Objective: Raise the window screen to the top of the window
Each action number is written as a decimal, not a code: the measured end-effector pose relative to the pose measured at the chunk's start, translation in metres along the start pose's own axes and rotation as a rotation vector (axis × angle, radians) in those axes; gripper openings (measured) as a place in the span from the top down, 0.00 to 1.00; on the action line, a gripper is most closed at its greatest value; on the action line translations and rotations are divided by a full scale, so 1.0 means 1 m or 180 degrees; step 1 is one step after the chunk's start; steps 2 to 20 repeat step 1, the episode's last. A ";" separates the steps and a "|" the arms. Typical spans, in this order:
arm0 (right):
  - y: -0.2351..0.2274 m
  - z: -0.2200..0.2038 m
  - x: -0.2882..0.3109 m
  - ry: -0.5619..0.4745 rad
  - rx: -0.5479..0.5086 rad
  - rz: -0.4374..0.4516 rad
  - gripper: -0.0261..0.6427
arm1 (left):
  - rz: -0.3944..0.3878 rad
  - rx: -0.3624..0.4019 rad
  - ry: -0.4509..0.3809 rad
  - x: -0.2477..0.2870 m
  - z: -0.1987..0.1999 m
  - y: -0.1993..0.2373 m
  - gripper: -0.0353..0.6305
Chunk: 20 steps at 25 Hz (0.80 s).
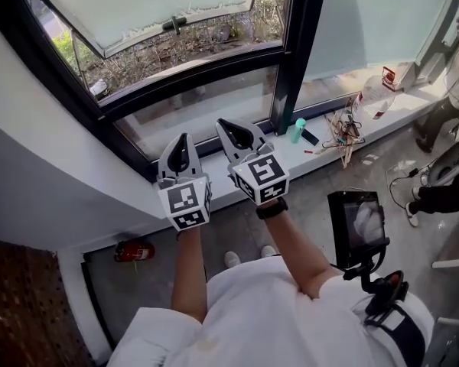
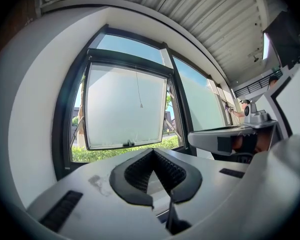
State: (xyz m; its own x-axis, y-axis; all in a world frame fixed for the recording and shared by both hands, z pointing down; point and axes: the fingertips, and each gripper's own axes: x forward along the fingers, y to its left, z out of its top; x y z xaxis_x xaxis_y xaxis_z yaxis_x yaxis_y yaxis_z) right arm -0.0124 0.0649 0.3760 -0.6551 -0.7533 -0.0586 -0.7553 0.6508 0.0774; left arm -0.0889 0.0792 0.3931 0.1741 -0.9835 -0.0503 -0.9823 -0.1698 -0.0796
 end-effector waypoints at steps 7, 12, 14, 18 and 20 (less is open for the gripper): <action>-0.002 0.000 -0.002 0.0003 0.0004 0.0000 0.96 | 0.0004 -0.0002 0.0019 0.001 -0.001 -0.002 0.95; -0.002 0.000 -0.002 0.0003 0.0004 0.0000 0.96 | 0.0004 -0.0002 0.0019 0.001 -0.001 -0.002 0.95; -0.002 0.000 -0.002 0.0003 0.0004 0.0000 0.96 | 0.0004 -0.0002 0.0019 0.001 -0.001 -0.002 0.95; -0.002 0.000 -0.002 0.0003 0.0004 0.0000 0.96 | 0.0004 -0.0002 0.0019 0.001 -0.001 -0.002 0.95; -0.002 0.000 -0.002 0.0003 0.0004 0.0000 0.96 | 0.0004 -0.0002 0.0019 0.001 -0.001 -0.002 0.95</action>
